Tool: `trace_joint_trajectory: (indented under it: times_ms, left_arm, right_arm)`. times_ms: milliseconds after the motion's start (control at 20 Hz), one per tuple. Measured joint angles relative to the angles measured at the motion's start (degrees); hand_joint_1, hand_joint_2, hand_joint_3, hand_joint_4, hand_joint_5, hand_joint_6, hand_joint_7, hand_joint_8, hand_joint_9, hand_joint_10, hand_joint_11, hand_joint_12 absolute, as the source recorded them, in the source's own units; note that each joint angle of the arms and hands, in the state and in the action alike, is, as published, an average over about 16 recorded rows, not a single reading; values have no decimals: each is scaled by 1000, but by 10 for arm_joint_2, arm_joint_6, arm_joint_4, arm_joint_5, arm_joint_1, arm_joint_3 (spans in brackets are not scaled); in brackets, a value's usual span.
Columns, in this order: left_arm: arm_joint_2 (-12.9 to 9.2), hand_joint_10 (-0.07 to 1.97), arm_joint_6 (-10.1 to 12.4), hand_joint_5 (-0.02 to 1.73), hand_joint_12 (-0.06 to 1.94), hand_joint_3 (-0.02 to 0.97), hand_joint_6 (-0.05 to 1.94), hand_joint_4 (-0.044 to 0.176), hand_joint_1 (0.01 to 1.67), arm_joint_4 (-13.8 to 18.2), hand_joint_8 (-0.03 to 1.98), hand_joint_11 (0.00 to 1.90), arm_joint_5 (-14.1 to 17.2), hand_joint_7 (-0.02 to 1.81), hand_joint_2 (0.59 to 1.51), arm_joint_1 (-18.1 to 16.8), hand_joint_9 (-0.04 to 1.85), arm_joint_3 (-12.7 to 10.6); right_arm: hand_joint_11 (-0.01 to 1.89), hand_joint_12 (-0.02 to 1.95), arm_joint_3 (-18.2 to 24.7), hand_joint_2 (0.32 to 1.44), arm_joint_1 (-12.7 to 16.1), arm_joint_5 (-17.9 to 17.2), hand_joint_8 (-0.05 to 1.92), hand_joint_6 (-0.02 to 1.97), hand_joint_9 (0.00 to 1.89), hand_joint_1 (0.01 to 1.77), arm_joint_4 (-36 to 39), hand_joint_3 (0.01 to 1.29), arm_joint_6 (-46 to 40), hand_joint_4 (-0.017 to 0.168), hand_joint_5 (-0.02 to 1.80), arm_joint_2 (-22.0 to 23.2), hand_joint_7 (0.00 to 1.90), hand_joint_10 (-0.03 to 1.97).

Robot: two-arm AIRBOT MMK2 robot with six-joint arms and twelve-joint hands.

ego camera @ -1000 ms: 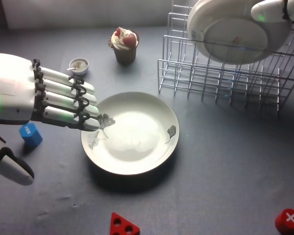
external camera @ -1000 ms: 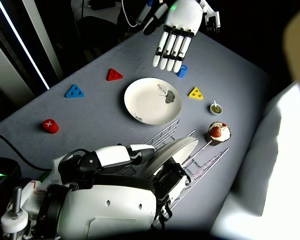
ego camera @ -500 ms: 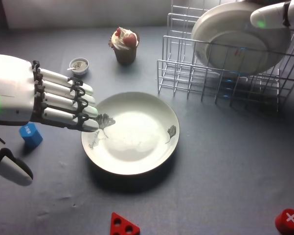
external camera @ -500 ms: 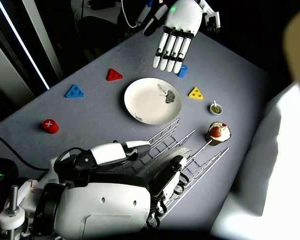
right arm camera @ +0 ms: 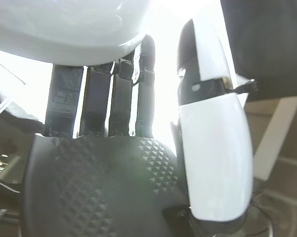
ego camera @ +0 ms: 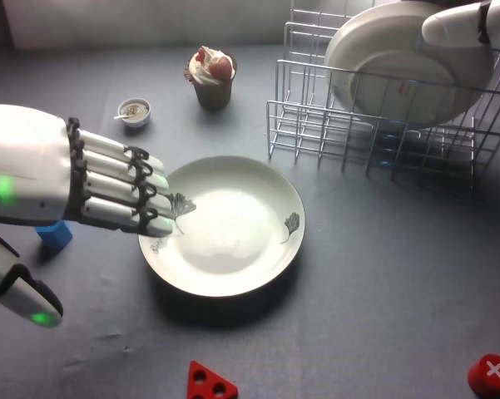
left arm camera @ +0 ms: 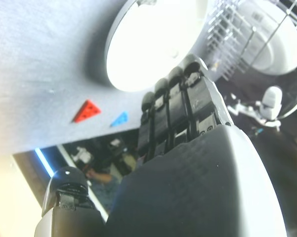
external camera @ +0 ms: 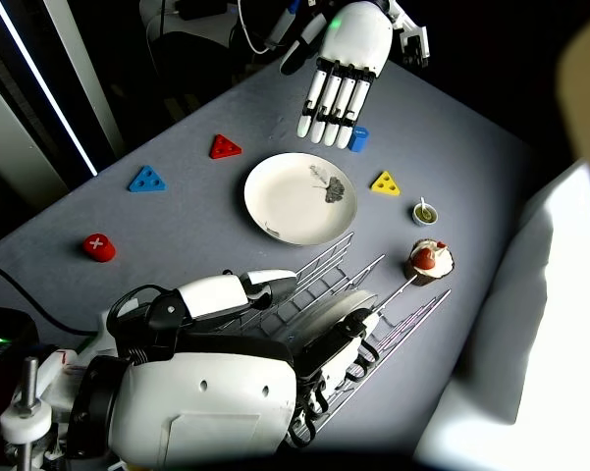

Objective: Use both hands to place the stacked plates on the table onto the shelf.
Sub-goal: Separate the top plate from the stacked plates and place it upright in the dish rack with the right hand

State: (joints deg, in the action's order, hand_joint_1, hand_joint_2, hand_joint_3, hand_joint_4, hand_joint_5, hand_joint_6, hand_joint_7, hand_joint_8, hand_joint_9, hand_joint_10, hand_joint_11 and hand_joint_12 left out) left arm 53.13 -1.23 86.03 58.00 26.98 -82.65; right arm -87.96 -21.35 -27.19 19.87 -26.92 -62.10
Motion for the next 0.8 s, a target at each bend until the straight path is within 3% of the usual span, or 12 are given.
trace_joint_trajectory:
  times_ms: [500, 800]
  left_arm:
    - [8, 8, -5, 154, 10, -3, 20, 1, 22, 23, 13, 164, -45, 172, 1067, 17, 143, 19]
    - [14, 8, -9, 155, 9, -3, 20, 1, 22, 26, 13, 159, -65, 178, 1068, 28, 152, 24]
  right_arm:
    - [566, 17, 24, 1002, 14, -13, 17, 11, 498, 880, 24, 14, 103, -4, 450, 13, 485, 13]
    - [384, 18, 80, 970, 23, -35, 17, 12, 341, 715, 45, 13, 241, -4, 299, 42, 343, 12]
